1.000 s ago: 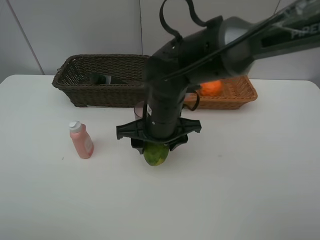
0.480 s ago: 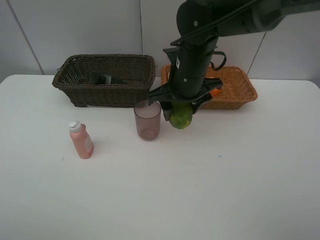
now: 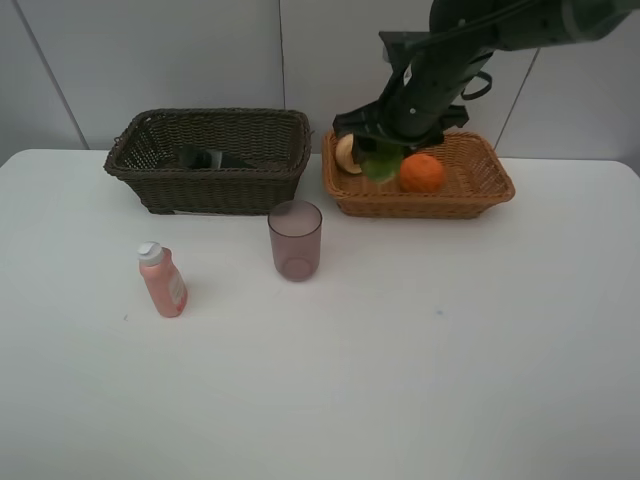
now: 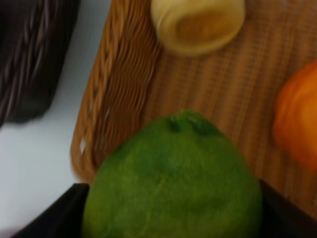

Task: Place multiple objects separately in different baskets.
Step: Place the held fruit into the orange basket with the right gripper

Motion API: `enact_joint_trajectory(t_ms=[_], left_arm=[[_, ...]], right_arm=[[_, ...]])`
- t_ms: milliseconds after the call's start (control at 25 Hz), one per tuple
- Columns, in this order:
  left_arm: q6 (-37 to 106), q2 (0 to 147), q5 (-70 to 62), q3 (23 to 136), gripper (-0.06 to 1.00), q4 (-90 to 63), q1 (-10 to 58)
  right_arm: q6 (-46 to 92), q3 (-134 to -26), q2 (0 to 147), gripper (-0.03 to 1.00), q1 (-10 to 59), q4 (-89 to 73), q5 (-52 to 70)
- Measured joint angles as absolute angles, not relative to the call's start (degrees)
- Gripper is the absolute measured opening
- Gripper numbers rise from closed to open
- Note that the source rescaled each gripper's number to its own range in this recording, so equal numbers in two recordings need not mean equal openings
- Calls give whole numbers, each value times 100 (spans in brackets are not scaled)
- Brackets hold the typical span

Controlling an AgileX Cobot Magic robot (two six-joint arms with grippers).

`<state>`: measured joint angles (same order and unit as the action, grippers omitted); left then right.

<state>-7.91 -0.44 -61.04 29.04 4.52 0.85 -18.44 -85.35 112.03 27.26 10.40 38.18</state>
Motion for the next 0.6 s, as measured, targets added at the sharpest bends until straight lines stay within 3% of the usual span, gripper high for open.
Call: enact_joint_trajectory(t_ms=[600], left_arm=[[-791,-44,-6104,2904,100,452,85]], right_arm=[[-1844,-8535,11997,44,2138,1084,1521]])
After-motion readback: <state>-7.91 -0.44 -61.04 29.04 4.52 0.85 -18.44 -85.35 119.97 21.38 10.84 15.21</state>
